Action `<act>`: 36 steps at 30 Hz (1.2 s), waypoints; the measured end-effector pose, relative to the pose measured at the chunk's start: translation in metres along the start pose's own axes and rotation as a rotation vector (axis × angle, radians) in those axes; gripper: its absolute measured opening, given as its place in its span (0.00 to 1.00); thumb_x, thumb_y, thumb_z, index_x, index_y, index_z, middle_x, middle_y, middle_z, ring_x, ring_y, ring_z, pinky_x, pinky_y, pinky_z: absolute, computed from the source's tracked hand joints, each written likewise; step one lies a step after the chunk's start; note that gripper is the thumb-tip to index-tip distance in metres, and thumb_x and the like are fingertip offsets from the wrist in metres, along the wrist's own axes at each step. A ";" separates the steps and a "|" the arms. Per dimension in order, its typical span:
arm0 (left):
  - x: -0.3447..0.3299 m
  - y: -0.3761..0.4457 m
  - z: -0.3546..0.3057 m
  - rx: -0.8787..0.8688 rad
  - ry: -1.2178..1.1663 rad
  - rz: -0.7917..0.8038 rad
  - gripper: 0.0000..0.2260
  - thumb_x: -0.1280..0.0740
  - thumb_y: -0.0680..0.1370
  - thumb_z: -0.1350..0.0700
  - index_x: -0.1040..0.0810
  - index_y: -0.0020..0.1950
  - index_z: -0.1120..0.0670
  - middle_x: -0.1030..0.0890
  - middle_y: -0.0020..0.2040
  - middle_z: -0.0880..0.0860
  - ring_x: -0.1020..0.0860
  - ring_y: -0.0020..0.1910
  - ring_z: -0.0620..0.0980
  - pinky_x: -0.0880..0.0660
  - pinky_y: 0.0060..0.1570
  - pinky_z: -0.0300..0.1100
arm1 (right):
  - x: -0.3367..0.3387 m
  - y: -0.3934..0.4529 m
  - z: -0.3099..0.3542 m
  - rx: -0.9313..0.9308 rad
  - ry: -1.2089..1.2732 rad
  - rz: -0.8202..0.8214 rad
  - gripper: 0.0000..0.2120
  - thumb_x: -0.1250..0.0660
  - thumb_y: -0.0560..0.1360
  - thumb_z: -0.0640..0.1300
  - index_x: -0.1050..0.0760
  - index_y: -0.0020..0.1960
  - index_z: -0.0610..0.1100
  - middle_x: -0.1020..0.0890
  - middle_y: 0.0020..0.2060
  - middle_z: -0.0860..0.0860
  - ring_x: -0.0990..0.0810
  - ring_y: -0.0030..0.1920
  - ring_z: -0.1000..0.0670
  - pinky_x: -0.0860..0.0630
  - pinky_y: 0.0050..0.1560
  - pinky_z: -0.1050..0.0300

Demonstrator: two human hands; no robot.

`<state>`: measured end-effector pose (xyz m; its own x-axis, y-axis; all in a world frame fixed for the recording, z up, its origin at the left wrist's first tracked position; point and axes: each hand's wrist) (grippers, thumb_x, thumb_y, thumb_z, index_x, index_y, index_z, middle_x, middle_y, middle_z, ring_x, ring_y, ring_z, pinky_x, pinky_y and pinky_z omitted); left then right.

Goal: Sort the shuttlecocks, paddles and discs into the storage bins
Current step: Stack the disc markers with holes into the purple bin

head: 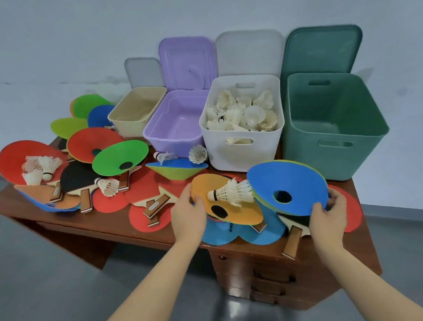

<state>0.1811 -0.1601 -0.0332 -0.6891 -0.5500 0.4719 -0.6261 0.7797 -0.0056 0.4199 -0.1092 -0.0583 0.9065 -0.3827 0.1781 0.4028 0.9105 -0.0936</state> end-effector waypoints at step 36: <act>0.039 0.033 -0.003 -0.267 0.136 -0.206 0.19 0.43 0.79 0.66 0.35 0.71 0.60 0.31 0.60 0.59 0.29 0.50 0.51 0.37 0.46 0.33 | -0.023 -0.002 0.010 0.092 0.044 0.206 0.19 0.41 0.77 0.34 0.32 0.66 0.46 0.24 0.54 0.51 0.24 0.53 0.52 0.27 0.48 0.56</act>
<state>0.1347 -0.1547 -0.0127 -0.4923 -0.6728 0.5522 -0.6169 0.7173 0.3239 0.3969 -0.1003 -0.0524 0.9739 -0.1919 0.1210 0.1973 0.9798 -0.0338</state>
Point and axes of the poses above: each hand's wrist, its own y-axis towards the middle knuckle, its own x-axis out of the back of the hand, z = x × y
